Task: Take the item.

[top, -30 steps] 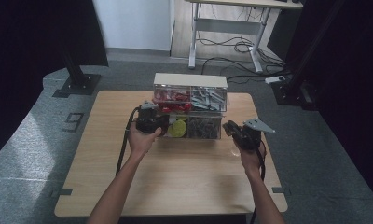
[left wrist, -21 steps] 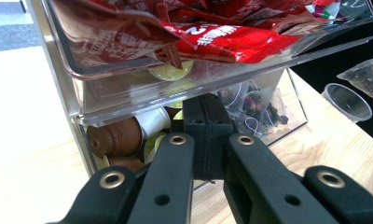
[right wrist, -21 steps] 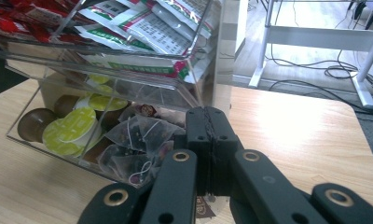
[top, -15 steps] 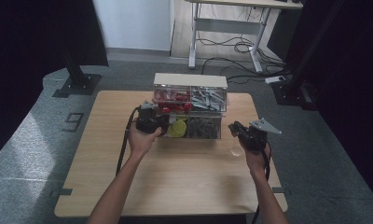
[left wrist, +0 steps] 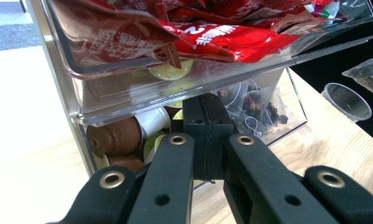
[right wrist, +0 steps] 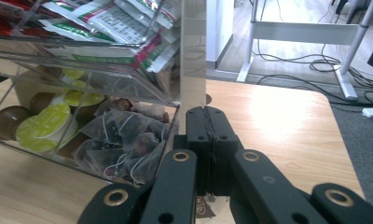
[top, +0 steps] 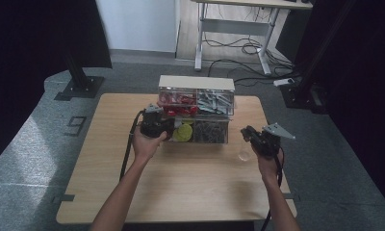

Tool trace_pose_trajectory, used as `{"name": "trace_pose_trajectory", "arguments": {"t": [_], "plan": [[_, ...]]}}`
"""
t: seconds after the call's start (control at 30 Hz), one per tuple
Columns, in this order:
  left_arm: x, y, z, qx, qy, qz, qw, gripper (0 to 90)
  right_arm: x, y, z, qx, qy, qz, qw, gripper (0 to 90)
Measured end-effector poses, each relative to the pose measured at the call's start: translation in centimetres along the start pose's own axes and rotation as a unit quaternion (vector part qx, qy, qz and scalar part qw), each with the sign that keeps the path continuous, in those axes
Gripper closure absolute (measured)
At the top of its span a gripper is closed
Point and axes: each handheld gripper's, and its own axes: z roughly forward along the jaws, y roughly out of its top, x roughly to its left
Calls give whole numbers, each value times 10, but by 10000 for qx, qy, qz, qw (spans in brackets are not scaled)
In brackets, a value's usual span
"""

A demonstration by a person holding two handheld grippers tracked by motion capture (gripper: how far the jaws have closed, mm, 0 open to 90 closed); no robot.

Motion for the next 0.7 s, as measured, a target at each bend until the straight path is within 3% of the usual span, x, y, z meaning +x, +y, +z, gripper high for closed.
{"name": "trace_pose_trajectory", "arguments": {"t": [0.7], "plan": [[-1, 0, 1, -1, 7, -4, 10000, 900, -21, -5, -5, 25, -239, 114, 9996, 889]]}}
